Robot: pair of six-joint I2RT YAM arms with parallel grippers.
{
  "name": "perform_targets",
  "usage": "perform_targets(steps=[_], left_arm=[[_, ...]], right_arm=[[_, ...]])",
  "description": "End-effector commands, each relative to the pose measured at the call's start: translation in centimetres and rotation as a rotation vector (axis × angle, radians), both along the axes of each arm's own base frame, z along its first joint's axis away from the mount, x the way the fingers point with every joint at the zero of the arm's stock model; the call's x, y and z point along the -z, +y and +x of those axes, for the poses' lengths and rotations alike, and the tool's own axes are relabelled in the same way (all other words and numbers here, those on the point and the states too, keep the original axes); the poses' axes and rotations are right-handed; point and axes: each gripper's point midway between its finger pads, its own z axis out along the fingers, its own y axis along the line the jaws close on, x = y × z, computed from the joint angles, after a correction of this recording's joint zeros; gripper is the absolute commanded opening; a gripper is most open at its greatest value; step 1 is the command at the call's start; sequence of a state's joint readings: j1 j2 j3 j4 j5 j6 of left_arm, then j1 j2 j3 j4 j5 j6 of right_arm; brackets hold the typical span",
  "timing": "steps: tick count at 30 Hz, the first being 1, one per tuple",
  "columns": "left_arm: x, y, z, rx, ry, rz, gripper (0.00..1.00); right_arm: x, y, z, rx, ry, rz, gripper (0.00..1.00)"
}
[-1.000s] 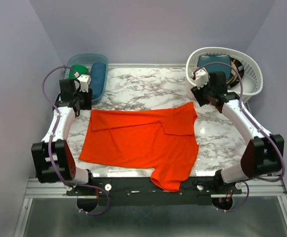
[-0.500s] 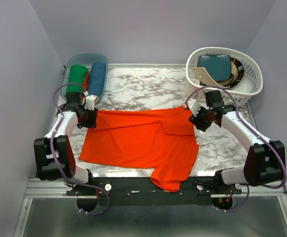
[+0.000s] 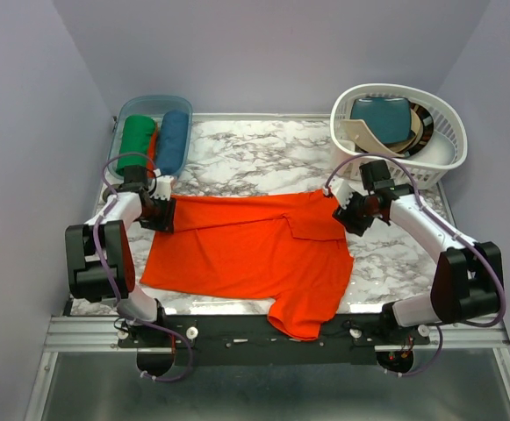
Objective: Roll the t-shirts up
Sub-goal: Fold the T-shirt at the center of the board.
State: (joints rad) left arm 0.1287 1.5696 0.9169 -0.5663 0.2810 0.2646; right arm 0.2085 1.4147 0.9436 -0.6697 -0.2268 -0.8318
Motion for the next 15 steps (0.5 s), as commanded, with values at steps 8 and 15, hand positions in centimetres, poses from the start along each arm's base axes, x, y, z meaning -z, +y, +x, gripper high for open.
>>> perform_targets(steps=[8,15], left_arm=[[-1.3,-0.1,1.4,0.009,-0.019,-0.028,0.01],[-3.7,2.1,1.7,0.046,-0.061,0.036,0.0]], right_arm=[[0.1,0.4,1.1,-0.02,-0.006,-0.006,0.62],[0.3,1.3,-0.2,-0.121,0.042,0.024,0.62]])
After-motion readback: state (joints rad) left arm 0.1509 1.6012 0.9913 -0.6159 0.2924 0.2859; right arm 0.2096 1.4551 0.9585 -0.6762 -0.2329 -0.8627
